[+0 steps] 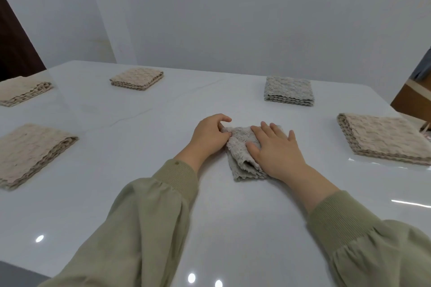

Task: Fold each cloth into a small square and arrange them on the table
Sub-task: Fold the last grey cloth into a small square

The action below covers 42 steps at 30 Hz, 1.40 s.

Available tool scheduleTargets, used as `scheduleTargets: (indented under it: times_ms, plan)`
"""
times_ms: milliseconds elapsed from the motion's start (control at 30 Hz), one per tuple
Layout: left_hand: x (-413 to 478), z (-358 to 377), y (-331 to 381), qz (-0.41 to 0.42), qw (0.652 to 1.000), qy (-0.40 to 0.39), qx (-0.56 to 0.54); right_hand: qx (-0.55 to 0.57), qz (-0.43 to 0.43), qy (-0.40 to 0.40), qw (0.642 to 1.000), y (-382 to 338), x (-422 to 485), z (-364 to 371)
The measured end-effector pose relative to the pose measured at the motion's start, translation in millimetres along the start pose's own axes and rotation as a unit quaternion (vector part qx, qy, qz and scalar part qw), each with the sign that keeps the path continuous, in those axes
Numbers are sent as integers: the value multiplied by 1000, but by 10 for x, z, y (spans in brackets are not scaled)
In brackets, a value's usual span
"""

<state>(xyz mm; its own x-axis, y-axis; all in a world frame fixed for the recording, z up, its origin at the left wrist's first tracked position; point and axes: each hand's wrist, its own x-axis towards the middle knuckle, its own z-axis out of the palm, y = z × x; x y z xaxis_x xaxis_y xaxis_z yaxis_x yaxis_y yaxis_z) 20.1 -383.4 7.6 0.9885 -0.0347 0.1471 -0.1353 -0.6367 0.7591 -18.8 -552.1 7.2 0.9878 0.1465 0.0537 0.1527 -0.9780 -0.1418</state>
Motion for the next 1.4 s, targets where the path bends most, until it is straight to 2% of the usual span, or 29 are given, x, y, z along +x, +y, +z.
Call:
scheduleTargets:
  times_ms: [100,167,300,400,467,533,600,667,700,800,833,900,967,1000,1067,1133,1167,1233,1333,1400]
  plan:
    - [-18,23,30,8,1000,19,21,-11,28,-26,999,16,-9,-10]
    - [-65,41,28,20,998,44,33,0,25,-14,1000,13,-26,-8]
    - [-231,-11,45,112,986,98,78,88,28,133,987,22,-98,-32]
    - [-443,-35,153,210,972,63,81,101,27,194,976,41,-151,-57]
    - [-563,5,185,226,965,-27,131,79,27,177,981,60,-163,-39]
    - [-620,48,143,188,950,-129,215,45,25,110,993,85,-165,-9]
    - [-637,45,106,152,932,-189,269,36,28,42,998,135,-157,8]
    - [-638,23,108,145,926,-202,283,35,35,20,999,170,-146,0]
    - [-639,14,116,145,925,-206,285,26,35,36,998,173,-153,-10]
    - [-648,-12,114,148,918,-217,297,-8,-3,144,990,105,-237,-41]
    - [-649,-23,105,148,916,-219,302,-17,-21,140,990,90,-265,-43]
    - [-639,-49,100,144,913,-227,307,-23,-33,58,997,121,-292,-17]
    - [-627,-56,104,140,911,-236,308,-15,-9,-11,1000,228,-282,-21]
    - [-628,-54,109,139,910,-238,309,-6,4,-10,1000,273,-274,-43]
    - [-626,-46,125,137,909,-241,312,16,21,57,998,280,-251,-104]
    - [-625,-46,147,133,907,-244,316,39,3,165,986,159,-217,-154]
    - [-624,-47,156,130,906,-246,319,40,-16,191,981,87,-193,-165]
    - [-623,-52,168,125,905,-249,321,17,-48,143,988,3,-131,-121]
    - [-610,-62,164,121,905,-258,316,4,-48,-23,999,103,-39,-24]
    - [-605,-79,180,118,906,-263,310,35,-61,-53,996,226,4,-30]
